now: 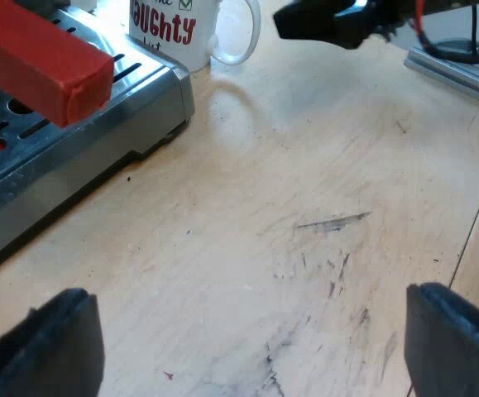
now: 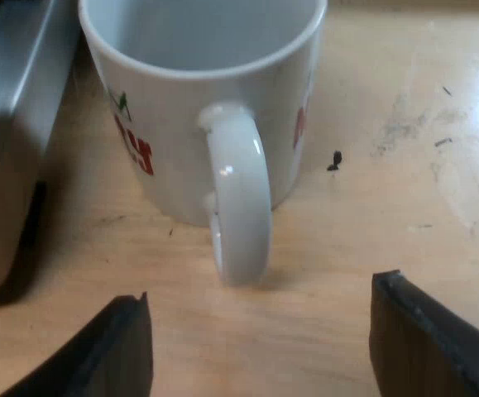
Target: Remove mug from coffee machine
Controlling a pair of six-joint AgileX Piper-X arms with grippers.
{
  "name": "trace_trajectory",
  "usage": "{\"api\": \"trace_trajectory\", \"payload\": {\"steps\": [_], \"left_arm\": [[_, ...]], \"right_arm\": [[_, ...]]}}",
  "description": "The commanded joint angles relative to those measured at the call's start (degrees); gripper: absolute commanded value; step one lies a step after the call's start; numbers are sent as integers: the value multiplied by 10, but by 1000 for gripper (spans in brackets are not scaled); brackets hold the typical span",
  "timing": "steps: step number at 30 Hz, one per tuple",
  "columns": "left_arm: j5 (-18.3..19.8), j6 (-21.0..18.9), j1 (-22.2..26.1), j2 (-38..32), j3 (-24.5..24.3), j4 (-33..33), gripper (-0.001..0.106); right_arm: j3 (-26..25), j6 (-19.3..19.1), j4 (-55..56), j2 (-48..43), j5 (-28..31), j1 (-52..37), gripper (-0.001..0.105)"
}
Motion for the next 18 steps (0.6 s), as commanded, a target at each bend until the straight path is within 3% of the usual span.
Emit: {"api": "trace_trajectory", "payload": {"steps": [1, 12, 14, 18], "left_arm": [[-6, -2, -2, -1, -2, -11, 77], [-19, -5, -2, -1, -14, -8, 77], [-70, -28, -2, -1, -38, 9, 77], [-120, -34, -2, -1, -69, 21, 77]], "right_arm": [[-14, -2, 69, -56, 0, 2, 59], [-110, -2, 319, -142, 0, 2, 59], [-144, -2, 365, -143, 0, 2, 59], [-192, -2, 432, -143, 0, 2, 59]]}}
